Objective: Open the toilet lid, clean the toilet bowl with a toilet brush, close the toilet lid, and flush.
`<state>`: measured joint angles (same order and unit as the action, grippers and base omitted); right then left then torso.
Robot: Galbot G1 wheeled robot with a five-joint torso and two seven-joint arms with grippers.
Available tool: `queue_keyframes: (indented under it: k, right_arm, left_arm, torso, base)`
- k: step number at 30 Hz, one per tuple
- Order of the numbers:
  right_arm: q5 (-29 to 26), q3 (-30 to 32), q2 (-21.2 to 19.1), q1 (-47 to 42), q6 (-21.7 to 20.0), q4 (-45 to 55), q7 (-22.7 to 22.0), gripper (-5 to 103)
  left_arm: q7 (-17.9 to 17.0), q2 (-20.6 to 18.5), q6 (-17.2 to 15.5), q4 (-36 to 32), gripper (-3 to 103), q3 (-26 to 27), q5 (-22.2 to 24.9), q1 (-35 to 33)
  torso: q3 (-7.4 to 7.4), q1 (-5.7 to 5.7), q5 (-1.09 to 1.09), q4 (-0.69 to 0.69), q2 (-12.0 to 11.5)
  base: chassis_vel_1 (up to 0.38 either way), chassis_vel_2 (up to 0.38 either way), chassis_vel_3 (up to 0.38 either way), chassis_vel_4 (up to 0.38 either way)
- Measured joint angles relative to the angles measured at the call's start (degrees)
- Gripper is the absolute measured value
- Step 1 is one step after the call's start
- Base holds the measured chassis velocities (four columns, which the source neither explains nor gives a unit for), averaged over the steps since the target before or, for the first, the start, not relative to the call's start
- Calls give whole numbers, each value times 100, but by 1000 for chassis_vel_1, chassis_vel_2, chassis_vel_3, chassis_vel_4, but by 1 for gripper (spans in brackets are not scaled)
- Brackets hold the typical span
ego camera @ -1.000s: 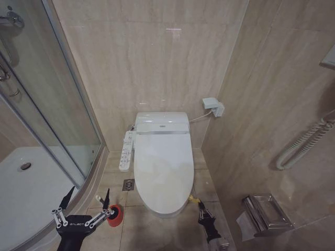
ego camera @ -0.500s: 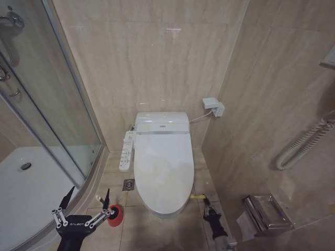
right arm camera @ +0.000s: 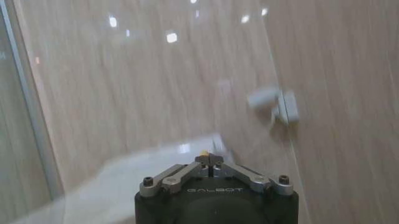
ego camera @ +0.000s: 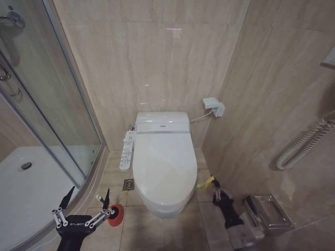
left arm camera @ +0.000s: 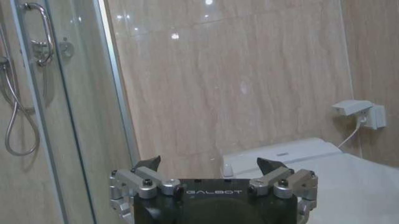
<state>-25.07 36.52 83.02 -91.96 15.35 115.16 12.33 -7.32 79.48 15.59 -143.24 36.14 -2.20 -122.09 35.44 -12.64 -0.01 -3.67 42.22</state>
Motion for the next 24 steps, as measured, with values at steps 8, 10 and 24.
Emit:
queue_keyframes:
  k: [8, 10, 24]
  right_arm:
    - [-132, 10, -169, 817, -705, 640, -541, 0]
    - [-133, -13, -195, 961, -784, 644, -628, 0]
    - [-199, -224, -548, 2150, -1285, 342, -1181, 0]
  left_arm:
    - [0, 0, 0, 0, 100, 0, 0, 0]
    - [0, 0, 0, 0, 100, 0, 0, 0]
    - [0, 0, 0, 0, 100, 0, 0, 0]
  torso:
    - [0, 0, 0, 1, 0]
    - [0, 0, 0, 1, 0]
    - [1, 0, 1, 0, 0]
  base:
    - [0, 0, 0, 0]
    - [0, 0, 0, 0]
    - [0, 0, 0, 0]
